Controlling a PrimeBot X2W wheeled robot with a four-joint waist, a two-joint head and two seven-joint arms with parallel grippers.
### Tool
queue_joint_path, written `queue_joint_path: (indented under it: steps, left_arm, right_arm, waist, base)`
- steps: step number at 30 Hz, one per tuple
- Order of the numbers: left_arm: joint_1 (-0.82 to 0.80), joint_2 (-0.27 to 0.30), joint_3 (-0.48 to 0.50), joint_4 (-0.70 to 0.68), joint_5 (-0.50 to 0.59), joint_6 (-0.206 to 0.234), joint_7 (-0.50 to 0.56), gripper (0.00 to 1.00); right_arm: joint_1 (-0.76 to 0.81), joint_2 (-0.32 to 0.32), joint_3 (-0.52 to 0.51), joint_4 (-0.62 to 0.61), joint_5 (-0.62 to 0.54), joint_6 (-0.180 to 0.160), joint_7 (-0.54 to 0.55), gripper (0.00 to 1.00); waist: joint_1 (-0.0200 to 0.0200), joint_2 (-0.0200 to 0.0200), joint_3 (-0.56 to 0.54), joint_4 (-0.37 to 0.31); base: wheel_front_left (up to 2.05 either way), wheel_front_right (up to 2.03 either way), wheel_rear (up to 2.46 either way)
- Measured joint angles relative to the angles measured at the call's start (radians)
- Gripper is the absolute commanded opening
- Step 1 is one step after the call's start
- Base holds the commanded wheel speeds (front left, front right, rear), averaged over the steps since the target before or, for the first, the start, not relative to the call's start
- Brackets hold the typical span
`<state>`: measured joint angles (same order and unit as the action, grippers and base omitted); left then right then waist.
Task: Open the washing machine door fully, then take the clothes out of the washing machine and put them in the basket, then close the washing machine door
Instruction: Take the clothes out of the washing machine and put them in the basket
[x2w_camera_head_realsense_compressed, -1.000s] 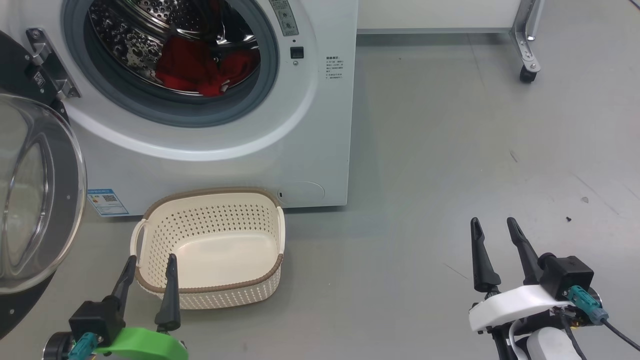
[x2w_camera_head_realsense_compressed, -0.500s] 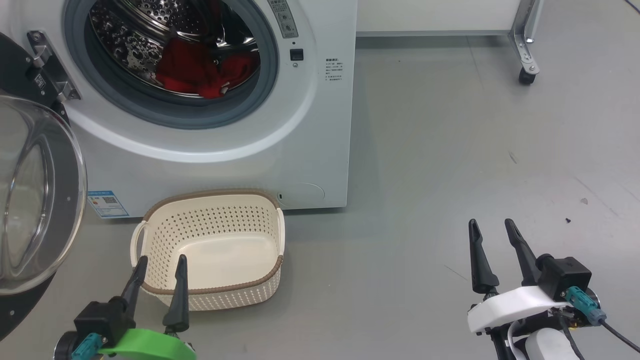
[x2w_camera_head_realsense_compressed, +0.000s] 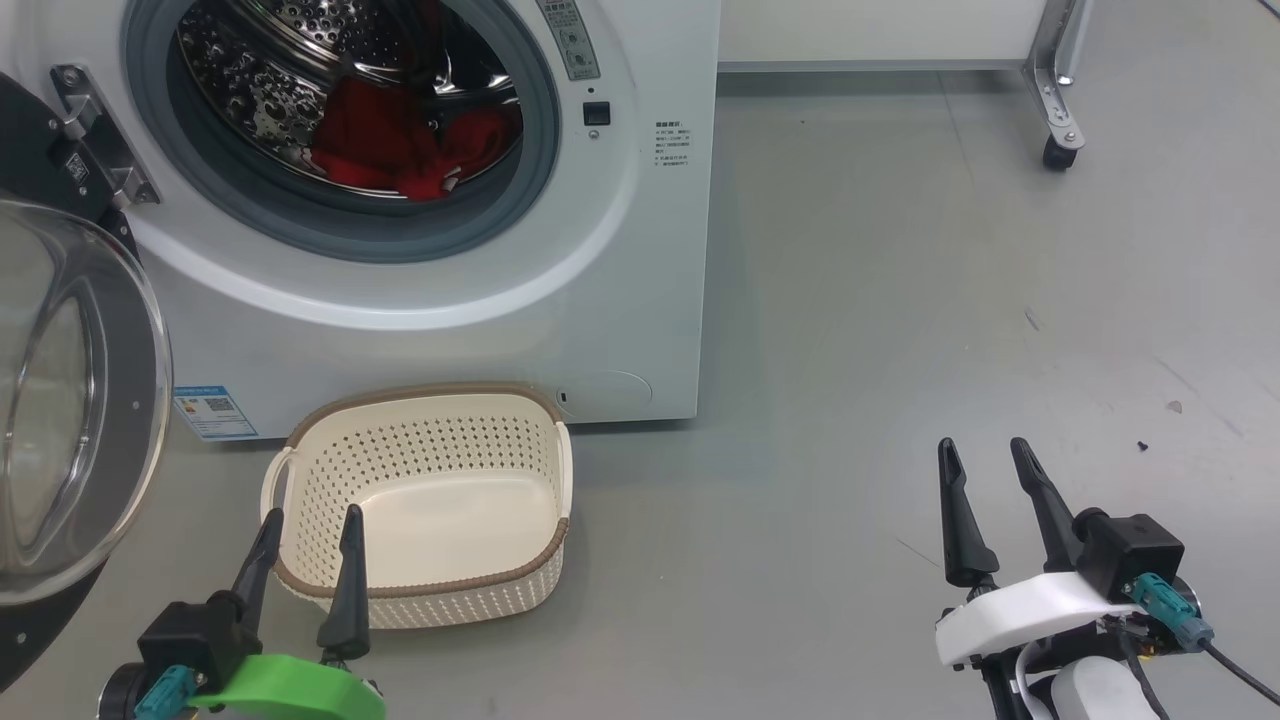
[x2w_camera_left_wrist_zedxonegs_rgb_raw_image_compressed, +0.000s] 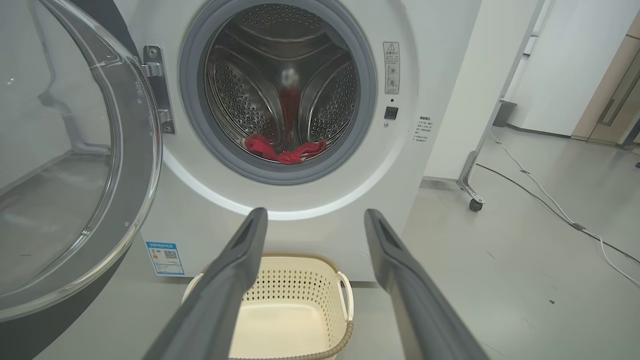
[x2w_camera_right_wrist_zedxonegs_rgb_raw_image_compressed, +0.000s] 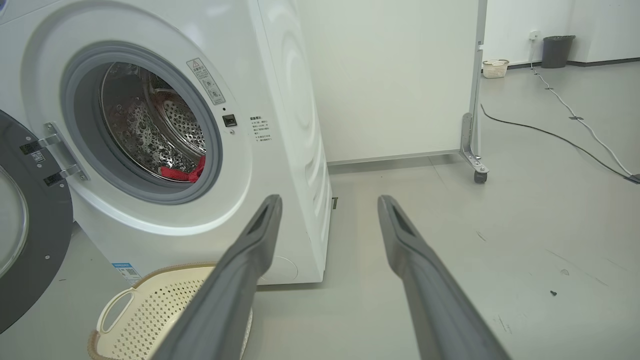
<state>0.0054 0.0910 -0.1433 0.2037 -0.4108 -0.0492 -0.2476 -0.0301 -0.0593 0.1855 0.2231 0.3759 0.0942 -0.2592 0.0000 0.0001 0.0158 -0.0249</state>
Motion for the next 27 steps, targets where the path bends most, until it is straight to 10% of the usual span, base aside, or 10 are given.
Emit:
queue_joint_path:
  steps: [27]
  left_arm:
    - [0.0,0.016,-0.015,-0.008,0.029,0.006,0.0,1.0]
  right_arm:
    - [0.001,0.003,-0.003,0.002,0.0,0.0,0.0,1.0]
  waist:
    - [0.0,0.0,0.006,0.008]
  base:
    - [1.03,-1.08,0.06]
